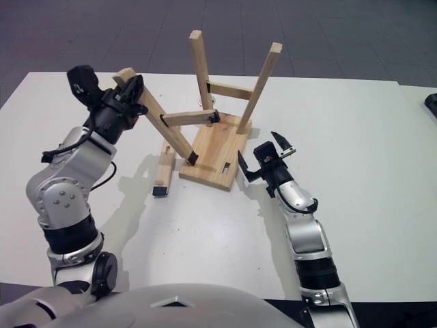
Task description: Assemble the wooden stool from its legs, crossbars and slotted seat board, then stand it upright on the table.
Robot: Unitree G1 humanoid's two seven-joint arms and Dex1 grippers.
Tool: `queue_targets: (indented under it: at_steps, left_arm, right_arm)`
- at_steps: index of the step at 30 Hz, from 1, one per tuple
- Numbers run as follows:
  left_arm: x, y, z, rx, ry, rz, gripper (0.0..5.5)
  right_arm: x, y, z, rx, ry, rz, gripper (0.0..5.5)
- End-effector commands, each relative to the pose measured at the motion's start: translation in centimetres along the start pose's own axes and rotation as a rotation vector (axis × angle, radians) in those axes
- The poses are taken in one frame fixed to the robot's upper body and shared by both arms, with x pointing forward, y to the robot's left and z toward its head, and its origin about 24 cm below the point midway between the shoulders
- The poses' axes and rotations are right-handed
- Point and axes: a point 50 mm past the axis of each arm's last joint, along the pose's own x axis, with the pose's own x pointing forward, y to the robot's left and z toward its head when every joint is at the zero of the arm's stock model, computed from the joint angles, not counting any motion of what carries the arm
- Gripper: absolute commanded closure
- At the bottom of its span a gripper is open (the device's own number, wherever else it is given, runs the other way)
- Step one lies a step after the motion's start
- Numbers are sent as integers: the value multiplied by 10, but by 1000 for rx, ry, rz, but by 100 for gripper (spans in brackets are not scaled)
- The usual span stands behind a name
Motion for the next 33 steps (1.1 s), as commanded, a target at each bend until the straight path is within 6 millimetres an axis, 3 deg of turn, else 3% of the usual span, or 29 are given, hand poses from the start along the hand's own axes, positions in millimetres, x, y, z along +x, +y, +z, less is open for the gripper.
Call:
queue_targets:
  at_steps: [1,14,23,29,33]
  left_arm:
    - [0,8,-12,10,54,40,446]
    - [-15,20,-41,188,170,67,446]
    - [-29,4,-78,291,302,-18,446]
    - [-44,23,-104,430,459,18,446]
    - [-52,40,-125,435,548,65,446]
  right_arm:
    - [1,-2,1,7,1,-21,10]
    - [7,10,6,-7,-16,21,10]
    - [21,16,14,-73,-15,57,10]
    - [21,21,10,-78,1,112,10]
    - [17,25,6,-76,19,156,10]
